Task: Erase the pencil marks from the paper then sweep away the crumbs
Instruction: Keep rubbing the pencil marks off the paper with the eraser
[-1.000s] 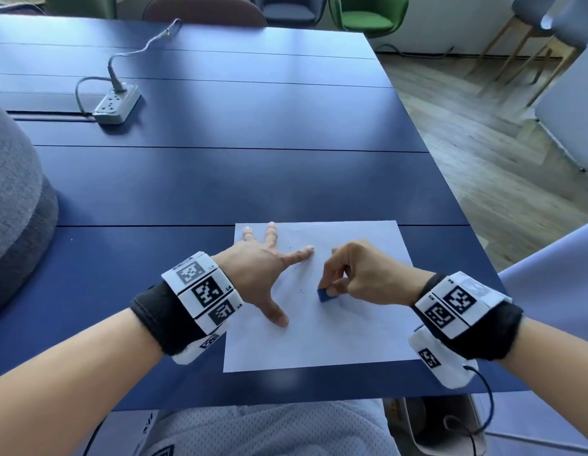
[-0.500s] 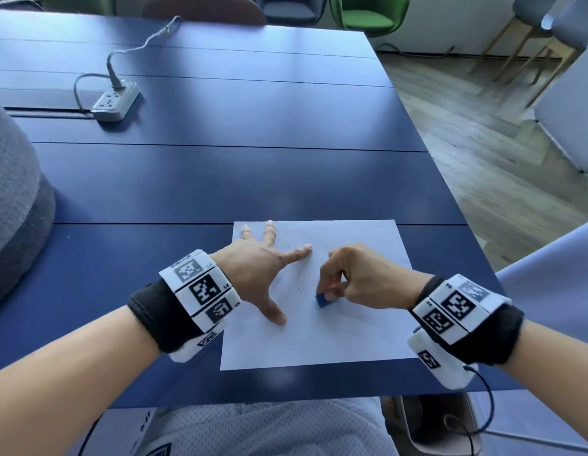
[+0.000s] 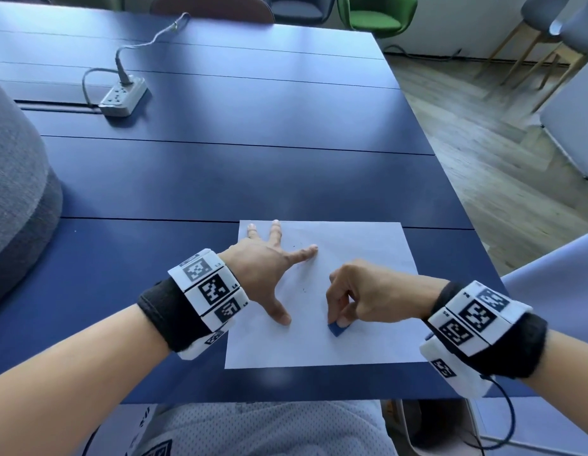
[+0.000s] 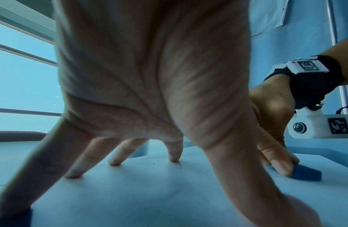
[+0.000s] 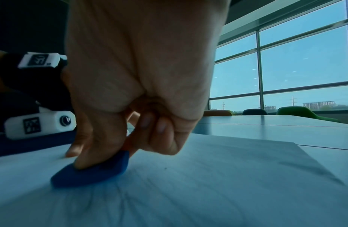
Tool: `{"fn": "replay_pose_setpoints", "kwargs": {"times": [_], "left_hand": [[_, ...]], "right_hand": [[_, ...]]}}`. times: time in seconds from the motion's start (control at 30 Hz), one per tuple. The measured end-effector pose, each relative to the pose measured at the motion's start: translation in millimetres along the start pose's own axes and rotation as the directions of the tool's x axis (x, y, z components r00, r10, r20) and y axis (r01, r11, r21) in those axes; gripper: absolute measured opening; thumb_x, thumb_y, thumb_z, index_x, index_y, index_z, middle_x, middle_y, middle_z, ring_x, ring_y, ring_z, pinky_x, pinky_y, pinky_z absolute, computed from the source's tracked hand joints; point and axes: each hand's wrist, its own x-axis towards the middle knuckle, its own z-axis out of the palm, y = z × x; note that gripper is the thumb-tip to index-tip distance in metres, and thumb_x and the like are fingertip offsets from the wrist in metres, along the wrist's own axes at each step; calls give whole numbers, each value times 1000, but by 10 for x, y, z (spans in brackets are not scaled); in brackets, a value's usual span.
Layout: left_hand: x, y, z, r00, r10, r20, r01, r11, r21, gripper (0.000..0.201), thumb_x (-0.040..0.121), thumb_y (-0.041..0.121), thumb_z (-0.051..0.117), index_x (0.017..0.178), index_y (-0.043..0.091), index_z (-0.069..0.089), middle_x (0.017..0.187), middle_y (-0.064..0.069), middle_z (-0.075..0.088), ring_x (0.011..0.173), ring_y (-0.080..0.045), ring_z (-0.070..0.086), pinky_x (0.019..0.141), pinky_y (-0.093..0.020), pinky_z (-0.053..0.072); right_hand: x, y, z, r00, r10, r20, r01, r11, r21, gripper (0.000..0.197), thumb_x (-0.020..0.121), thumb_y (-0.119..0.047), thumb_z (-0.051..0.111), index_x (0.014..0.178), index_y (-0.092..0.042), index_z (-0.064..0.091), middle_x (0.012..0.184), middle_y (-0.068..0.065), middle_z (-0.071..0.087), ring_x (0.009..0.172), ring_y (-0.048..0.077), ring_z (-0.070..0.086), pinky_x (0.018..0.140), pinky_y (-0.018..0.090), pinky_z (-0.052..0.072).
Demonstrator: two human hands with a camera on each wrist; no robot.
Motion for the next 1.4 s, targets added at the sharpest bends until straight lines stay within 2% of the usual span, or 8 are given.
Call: {"fn": "replay_pose_setpoints", "kwargs": {"times": [0.13, 0.3, 0.47, 0.67, 0.87, 1.03, 1.2, 1.4], "left_hand": [[1, -12, -1, 1000, 5, 1, -5, 1000, 3, 130, 59, 69, 79, 146, 56, -16, 159, -20, -20, 142, -57, -2, 106, -51, 40], [-6, -11, -4, 1000, 9, -7, -9, 1000, 1, 129, 60, 66, 80, 147, 56, -14, 159, -19, -19, 142, -57, 0, 105, -52, 40], [6, -10, 5, 1000, 15, -9, -15, 1000, 16, 129, 59, 69, 79, 146, 56, -16, 159, -21, -18, 142, -57, 2, 102, -47, 41], [17, -24, 34, 1000, 4, -18, -4, 1000, 0, 136, 55, 68, 82, 149, 50, -14, 160, -18, -15, 142, -56, 1, 104, -55, 41], [8, -32, 38, 1000, -10, -20, 11, 1000, 19, 146, 54, 69, 82, 153, 29, -17, 161, -16, -16, 144, -53, 0, 107, -56, 37], [34, -46, 49, 1000, -15, -22, 15, 1000, 11, 146, 52, 69, 83, 154, 26, -12, 161, -15, -15, 144, -54, 1, 107, -57, 37], [40, -50, 43, 1000, -6, -19, 6, 1000, 0, 144, 52, 69, 83, 153, 34, -12, 161, -16, -15, 143, -54, 1, 104, -57, 40], [54, -5, 19, 1000, -9, -10, 9, 1000, -13, 143, 53, 62, 86, 152, 38, -14, 159, -19, -13, 141, -58, 1, 101, -63, 40]], "right_hand": [[148, 1, -29, 959, 27, -283, -19, 999, 30, 20, 77, -6, 72, 81, -25, 76, 74, -7, 66, 64, 5, 53, 65, 24, 49], [-59, 26, 64, 991, 60, -118, -60, 998, 7, 19, 77, -9, 72, 82, -27, 76, 74, -8, 64, 68, 7, 57, 66, 28, 52], [148, 62, -40, 896, 146, -419, -104, 987, 121, 16, 78, -9, 71, 78, -25, 76, 69, -8, 66, 68, 9, 63, 55, 15, 42], [-7, 32, 29, 958, 152, -242, -127, 985, 117, 14, 78, -9, 71, 79, -22, 76, 72, -2, 68, 51, -1, 51, 47, 8, 37], [240, 174, -166, 855, 256, -452, -147, 954, 263, 10, 79, -8, 73, 78, -17, 75, 67, -2, 67, 63, 13, 62, 55, 17, 45], [224, 138, -173, 899, 255, -356, -173, 954, 245, 11, 79, -8, 73, 76, -19, 75, 66, -3, 67, 60, 9, 61, 55, 16, 47], [488, 223, -396, 771, 338, -539, -175, 927, 331, 4, 77, -11, 74, 77, -14, 76, 66, -1, 66, 60, 10, 60, 50, 11, 42], [461, 227, -440, 885, 275, -376, -196, 952, 234, 9, 79, -7, 72, 77, -15, 75, 62, -2, 64, 52, 6, 54, 46, 9, 40]]}}
